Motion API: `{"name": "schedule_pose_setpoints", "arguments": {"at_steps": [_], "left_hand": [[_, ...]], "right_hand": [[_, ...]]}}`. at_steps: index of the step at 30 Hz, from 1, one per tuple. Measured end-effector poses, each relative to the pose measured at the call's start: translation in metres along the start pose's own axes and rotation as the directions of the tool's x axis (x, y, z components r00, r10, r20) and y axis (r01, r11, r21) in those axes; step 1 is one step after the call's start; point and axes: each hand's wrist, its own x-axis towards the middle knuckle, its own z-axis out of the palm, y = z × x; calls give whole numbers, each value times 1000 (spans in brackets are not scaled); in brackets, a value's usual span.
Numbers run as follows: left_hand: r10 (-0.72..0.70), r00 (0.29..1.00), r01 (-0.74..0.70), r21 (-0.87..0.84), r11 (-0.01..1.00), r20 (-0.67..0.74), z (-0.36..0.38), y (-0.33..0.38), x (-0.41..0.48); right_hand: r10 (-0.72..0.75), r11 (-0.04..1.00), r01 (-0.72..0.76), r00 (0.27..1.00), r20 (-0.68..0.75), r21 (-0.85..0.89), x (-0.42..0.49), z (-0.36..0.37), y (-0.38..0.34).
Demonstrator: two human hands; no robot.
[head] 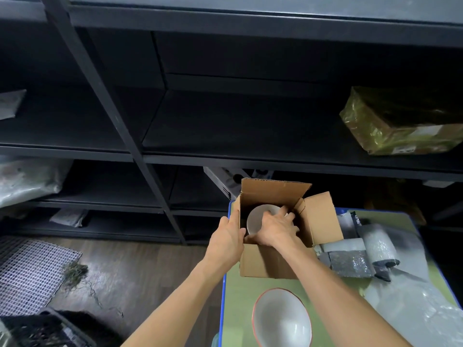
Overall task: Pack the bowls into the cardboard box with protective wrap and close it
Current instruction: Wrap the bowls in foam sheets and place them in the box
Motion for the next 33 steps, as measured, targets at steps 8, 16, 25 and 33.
{"name": "schedule_pose_setpoints", "arguments": {"at_steps": [8,16,25,33], "left_hand": [[-18,1000,18,3,1000,0,2,0,3],[-20,1000,20,21,1000,4,0,2,2],[-24,1000,23,50,999,12,-6,2,-1],[154,982,-128,208,970,-112,-7,-2,-17]], "right_hand": [[-17,999,22,995,-98,47,1,8,5],[-25,999,27,998,-49,38,0,7,7],[-99,995,101,986,-132,4,-16,4,18],[-333,890,423,857,-393,169,-55,12,71]]}}
